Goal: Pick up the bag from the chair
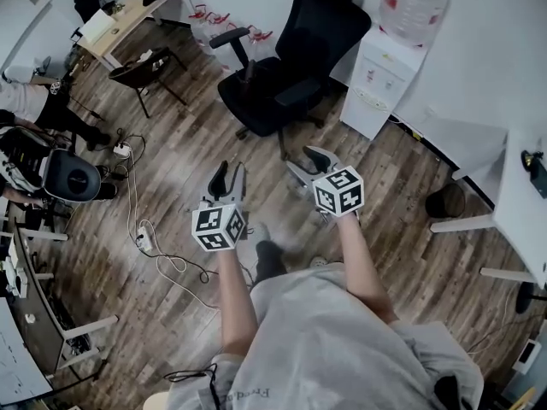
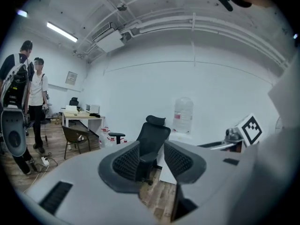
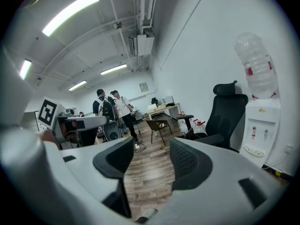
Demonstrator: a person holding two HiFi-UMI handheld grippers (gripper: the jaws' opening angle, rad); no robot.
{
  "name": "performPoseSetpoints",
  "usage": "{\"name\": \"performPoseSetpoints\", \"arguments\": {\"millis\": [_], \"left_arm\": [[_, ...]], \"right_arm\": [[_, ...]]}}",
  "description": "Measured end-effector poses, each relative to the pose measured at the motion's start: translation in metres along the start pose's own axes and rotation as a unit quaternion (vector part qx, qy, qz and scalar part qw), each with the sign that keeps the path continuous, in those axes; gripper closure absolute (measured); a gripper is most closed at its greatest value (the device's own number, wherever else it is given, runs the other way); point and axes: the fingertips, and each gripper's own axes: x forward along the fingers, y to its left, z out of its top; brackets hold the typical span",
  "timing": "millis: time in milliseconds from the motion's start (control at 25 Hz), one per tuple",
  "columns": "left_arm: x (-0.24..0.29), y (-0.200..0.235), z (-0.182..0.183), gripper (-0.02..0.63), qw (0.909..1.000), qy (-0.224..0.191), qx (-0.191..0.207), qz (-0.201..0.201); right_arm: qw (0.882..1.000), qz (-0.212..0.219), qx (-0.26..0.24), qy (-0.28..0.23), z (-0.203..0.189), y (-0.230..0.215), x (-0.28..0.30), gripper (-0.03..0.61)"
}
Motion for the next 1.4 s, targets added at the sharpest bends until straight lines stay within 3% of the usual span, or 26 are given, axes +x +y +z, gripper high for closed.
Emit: {"name": "performPoseSetpoints", "arguments": {"millis": [320, 600, 800, 1080, 1400], "left_arm": [[0.046, 0.040, 0.010, 0.361, 0.9988, 0.026, -0.007, -0.041], [0.079, 0.106, 0.015, 0.344, 0.9973, 0.035, -0.018, -0.062], [0.103, 0.151, 0.005, 0.334, 0.9951, 0.053, -0.019, -0.081], [0.124, 0.236, 0.017, 0.333, 0.9957, 0.055, -0.026, -0.070], [0.140, 0.299, 0.024, 0.333, 0.9969, 0.047, -0.041, -0.048]], "right_arm": [[1.000, 0.005, 0.023, -0.005, 0.025, -0.008, 0.050, 0.239], [0.998, -0.020, 0.055, -0.009, 0.032, -0.008, 0.110, 0.198], [0.996, -0.047, 0.079, 0.002, 0.027, -0.017, 0.157, 0.130], [0.992, -0.080, 0.094, -0.002, 0.034, -0.021, 0.221, 0.110], [0.992, -0.095, 0.082, 0.004, 0.046, -0.024, 0.271, 0.101]]}}
